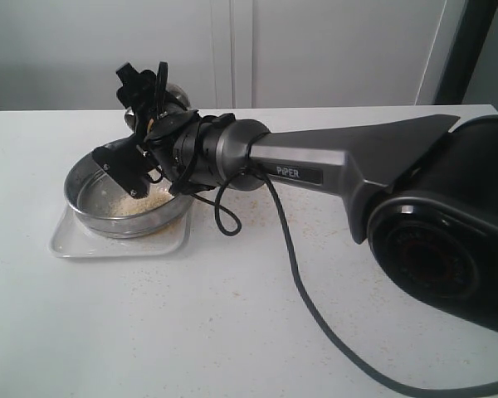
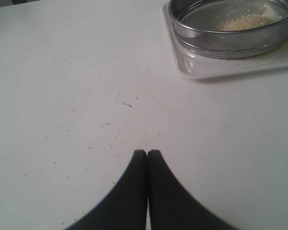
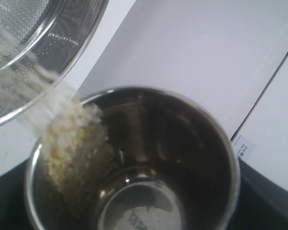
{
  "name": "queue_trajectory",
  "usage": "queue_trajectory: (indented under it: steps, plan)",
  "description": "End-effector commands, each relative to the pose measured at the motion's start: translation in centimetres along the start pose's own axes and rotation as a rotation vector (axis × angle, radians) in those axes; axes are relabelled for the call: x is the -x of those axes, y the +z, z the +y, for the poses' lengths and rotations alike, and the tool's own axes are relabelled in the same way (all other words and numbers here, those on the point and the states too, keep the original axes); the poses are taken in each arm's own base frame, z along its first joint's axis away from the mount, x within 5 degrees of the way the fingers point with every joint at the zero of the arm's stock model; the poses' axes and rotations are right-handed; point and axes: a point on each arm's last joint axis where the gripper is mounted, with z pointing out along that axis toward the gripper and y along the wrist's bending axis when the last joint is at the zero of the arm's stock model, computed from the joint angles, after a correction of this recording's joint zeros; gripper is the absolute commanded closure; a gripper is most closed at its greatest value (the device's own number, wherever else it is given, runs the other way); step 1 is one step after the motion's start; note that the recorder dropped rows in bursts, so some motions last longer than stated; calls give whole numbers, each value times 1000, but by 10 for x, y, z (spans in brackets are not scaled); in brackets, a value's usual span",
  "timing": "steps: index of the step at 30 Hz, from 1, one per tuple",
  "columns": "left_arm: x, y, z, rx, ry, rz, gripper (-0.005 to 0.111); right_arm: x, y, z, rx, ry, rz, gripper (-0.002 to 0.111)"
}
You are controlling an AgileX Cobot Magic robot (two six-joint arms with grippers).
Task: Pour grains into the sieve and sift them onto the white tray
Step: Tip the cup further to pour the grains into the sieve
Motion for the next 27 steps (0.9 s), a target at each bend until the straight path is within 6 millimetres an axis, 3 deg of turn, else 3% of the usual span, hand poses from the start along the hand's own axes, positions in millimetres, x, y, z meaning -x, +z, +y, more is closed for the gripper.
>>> queue_trajectory:
  steps: [1, 27]
  plan:
    - [-1, 0, 0, 0, -5, -1, 107, -3, -1, -5, -14, -68, 21, 108]
    - [-1, 0, 0, 0, -5, -1, 107, 8, -7, -9, -20, -264, 29, 108]
